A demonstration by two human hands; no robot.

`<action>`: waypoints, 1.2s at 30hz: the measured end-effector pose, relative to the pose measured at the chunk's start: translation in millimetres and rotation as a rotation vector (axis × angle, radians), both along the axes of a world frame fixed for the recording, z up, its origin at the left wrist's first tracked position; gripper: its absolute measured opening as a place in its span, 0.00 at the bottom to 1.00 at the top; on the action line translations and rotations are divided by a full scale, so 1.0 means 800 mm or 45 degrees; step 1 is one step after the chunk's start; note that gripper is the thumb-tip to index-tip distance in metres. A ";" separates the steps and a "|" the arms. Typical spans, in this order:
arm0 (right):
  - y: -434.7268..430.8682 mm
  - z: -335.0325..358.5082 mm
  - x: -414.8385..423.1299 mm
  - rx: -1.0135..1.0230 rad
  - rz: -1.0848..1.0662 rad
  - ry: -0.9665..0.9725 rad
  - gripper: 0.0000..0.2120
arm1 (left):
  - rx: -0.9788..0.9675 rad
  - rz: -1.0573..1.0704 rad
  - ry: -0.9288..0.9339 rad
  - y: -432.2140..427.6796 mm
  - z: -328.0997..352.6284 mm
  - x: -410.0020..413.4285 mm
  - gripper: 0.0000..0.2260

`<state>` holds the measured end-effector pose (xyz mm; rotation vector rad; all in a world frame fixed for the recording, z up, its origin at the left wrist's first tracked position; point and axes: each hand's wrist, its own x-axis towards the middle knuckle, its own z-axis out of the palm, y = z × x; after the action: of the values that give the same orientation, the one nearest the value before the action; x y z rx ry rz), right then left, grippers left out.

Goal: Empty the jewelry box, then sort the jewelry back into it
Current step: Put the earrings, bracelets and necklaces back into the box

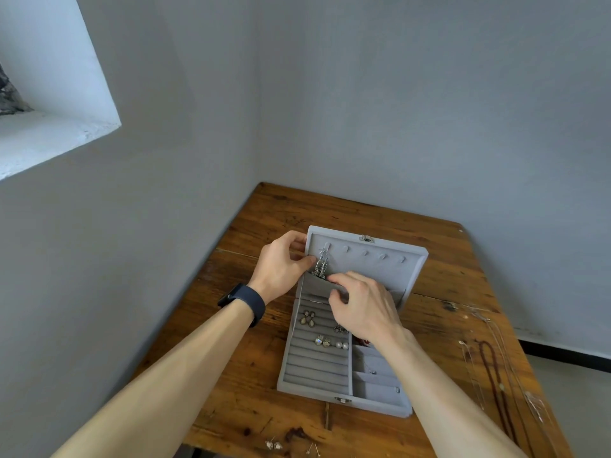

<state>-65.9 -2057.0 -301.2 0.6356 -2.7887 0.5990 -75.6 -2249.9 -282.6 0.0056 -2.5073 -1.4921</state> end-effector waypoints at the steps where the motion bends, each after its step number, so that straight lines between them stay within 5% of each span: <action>1: 0.001 0.000 0.002 0.006 -0.004 -0.019 0.16 | -0.001 -0.002 -0.001 0.000 0.000 0.000 0.14; 6: 0.004 -0.013 0.008 0.009 -0.132 0.101 0.12 | 0.000 -0.013 -0.017 0.003 0.001 0.002 0.18; 12: -0.001 -0.018 0.017 0.124 -0.098 0.035 0.21 | -0.011 -0.007 -0.069 0.004 -0.003 0.003 0.23; 17: 0.036 -0.031 0.042 -0.190 -0.241 0.095 0.17 | 0.057 -0.039 -0.142 0.007 -0.001 0.003 0.22; 22: 0.093 -0.055 0.093 -0.281 -0.500 -0.097 0.19 | 0.116 -0.047 -0.287 0.001 -0.011 0.015 0.22; 27: 0.121 -0.064 0.154 -0.184 -0.565 -0.243 0.20 | 0.039 -0.007 -0.415 -0.005 -0.040 0.071 0.21; 36: 0.115 -0.081 0.210 -0.188 -0.628 -0.097 0.16 | -0.094 0.062 -0.425 0.016 -0.076 0.198 0.18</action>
<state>101.9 -1965.2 -365.6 -0.1107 -2.7767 0.7172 82.6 -2236.7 -343.4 0.3270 -2.7943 -1.4831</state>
